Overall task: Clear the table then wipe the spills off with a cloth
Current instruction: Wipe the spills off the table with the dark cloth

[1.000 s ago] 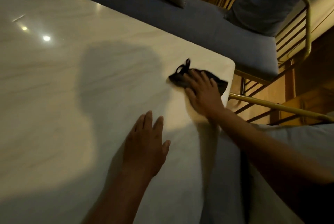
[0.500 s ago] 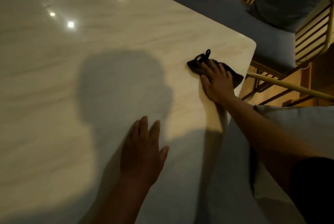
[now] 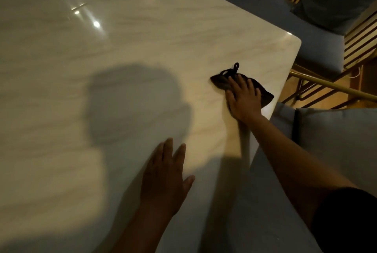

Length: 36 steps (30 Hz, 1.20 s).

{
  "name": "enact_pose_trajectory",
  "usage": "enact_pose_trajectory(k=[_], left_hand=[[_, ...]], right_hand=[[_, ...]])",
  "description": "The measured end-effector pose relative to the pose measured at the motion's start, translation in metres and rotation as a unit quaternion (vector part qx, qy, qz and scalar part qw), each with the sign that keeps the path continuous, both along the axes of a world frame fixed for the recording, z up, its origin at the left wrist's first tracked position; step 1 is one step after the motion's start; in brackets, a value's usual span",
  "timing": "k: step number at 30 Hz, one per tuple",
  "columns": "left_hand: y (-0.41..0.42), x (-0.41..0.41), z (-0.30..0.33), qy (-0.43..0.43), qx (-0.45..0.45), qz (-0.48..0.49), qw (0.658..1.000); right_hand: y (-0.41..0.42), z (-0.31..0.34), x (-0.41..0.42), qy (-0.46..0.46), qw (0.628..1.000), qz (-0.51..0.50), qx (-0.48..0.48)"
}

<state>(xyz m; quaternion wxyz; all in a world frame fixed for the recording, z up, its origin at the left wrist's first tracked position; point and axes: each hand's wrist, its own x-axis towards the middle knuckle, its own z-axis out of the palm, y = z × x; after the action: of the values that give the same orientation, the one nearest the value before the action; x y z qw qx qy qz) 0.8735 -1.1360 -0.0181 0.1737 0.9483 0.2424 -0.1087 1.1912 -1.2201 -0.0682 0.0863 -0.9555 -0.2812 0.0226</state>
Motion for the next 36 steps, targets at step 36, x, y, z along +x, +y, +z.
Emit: enact_pose_trajectory(k=[36], left_hand=[[-0.053,-0.302,-0.018,0.0,0.049,0.048,0.998]], right_hand=[[-0.042,-0.005,-0.327,-0.012,0.997,0.068,0.022]])
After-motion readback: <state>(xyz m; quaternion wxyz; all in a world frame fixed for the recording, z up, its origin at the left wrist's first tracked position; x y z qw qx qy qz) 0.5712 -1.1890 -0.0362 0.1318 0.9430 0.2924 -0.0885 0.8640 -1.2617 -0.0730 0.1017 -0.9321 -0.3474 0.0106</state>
